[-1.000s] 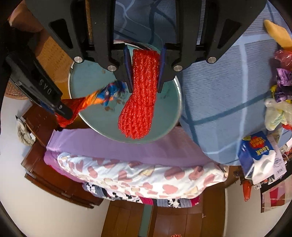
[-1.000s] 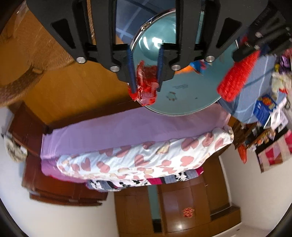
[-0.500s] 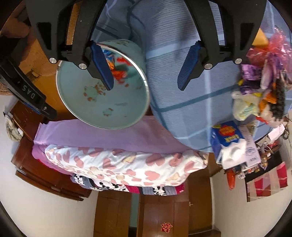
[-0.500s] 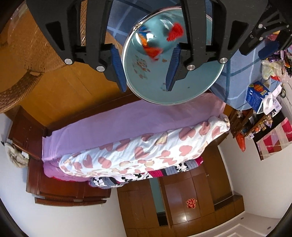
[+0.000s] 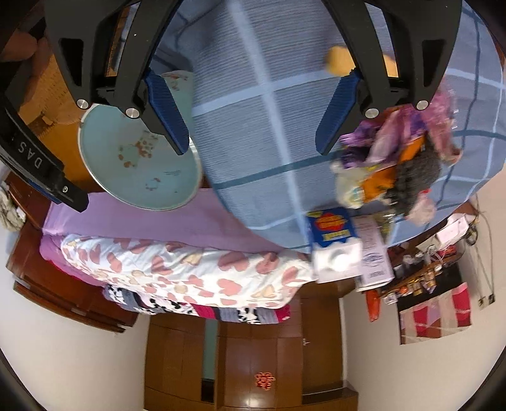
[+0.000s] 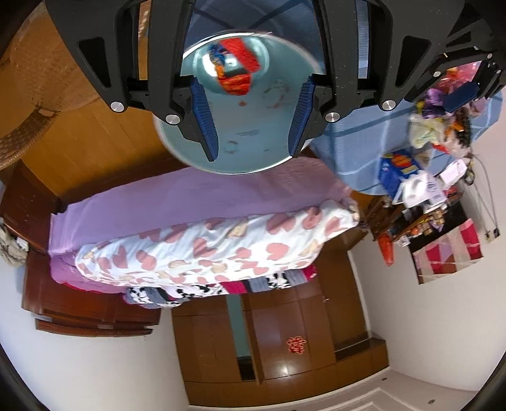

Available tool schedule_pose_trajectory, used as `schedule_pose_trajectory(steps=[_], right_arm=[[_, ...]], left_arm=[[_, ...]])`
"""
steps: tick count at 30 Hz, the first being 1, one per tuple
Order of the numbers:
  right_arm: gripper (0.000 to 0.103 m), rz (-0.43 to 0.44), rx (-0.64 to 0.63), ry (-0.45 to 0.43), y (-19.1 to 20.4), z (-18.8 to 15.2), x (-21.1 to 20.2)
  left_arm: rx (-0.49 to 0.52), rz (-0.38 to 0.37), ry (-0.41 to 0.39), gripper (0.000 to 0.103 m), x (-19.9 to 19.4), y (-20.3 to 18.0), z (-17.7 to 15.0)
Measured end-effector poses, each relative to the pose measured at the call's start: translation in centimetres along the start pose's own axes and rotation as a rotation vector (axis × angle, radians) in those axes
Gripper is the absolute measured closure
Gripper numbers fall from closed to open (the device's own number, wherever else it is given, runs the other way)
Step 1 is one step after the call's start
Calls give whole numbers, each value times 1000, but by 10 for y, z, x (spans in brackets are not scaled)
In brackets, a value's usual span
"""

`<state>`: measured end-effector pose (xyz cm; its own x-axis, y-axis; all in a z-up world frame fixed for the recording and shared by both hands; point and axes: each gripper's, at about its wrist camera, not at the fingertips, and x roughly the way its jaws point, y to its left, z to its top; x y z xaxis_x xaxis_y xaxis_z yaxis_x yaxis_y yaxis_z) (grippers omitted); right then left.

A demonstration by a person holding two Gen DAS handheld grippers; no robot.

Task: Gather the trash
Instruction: 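Move both open tools from the bin back toward the trash pile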

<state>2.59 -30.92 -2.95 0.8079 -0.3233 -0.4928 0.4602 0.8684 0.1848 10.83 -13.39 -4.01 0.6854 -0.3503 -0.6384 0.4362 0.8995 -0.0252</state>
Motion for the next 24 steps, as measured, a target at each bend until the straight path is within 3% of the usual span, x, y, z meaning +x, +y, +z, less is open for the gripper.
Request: schedule_pose_trajectory(steps=[12, 17, 24], right_arm=[[55, 156, -84, 67, 89, -33, -1], [49, 204, -113, 82, 111, -42, -3], [49, 268, -137, 133, 134, -54, 2]], left_arm=[[-104, 143, -4, 18, -24, 85, -19], [-161, 179, 13, 18, -32, 125, -35], [-252, 228, 29, 18, -43, 174, -55]])
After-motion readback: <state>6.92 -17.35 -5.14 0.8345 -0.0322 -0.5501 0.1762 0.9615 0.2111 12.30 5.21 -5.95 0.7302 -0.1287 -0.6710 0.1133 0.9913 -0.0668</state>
